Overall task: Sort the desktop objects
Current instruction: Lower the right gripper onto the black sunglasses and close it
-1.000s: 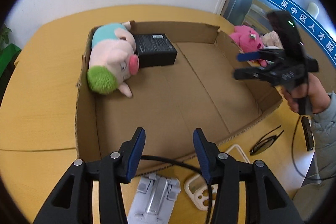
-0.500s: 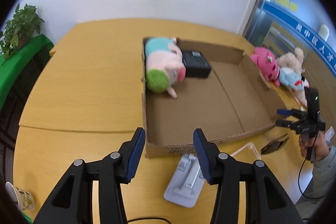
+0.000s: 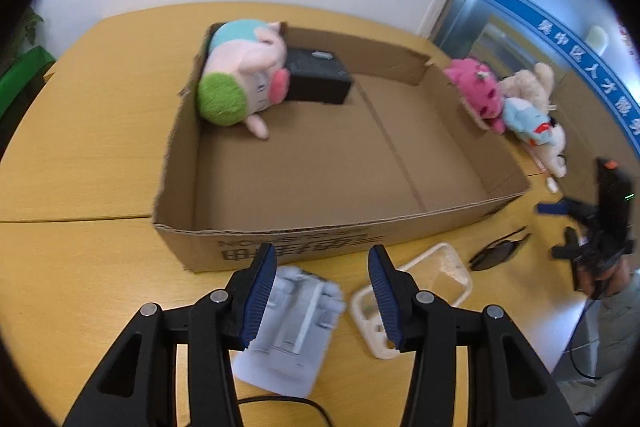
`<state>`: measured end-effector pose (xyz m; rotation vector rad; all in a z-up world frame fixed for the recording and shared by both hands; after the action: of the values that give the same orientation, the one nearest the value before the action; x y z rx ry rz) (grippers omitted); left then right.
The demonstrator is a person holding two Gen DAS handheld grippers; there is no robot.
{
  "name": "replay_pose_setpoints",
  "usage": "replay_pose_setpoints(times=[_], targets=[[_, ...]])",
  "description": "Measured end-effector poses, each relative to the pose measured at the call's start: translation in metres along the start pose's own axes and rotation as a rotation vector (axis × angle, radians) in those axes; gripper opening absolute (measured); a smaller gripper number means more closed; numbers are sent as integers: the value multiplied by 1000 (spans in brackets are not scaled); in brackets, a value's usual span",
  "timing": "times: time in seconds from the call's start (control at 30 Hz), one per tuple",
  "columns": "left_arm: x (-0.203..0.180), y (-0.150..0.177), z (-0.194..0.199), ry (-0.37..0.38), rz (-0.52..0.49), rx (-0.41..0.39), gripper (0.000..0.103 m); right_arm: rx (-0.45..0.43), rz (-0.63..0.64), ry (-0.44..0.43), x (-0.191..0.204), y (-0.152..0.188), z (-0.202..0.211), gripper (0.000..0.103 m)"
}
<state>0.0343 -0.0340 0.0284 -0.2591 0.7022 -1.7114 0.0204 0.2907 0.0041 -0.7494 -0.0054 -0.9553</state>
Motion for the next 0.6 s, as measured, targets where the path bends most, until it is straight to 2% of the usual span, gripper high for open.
replay_pose_setpoints(times=[0.13, 0.23, 0.37, 0.5, 0.6], targets=[[-28, 5, -1, 71, -17, -11, 49, 111, -19, -10, -20, 31, -26, 103], [-48, 10, -12, 106, -16, 21, 50, 122, 19, 23, -25, 28, -45, 101], [-75, 23, -26, 148, -37, 73, 50, 188, 13, 59, -27, 29, -64, 97], [-93, 32, -33, 161, -70, 102, 50, 262, 18, -37, 5, 54, -68, 93], [-101, 33, -38, 184, -75, 118, 50, 246, 44, -105, 33, 62, -55, 93]])
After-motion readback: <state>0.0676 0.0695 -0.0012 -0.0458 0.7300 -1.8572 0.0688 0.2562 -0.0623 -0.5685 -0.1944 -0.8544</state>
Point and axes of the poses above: each gripper's, at about its wrist camera, not at the fingertips, and z roughly against the way its jaws point, x to its left, y to its underside, the point moved 4 cm from there along -z, roughly the way its jaws point, and after that the axes turned 6 degrees about -y, right-handed, at the moved point
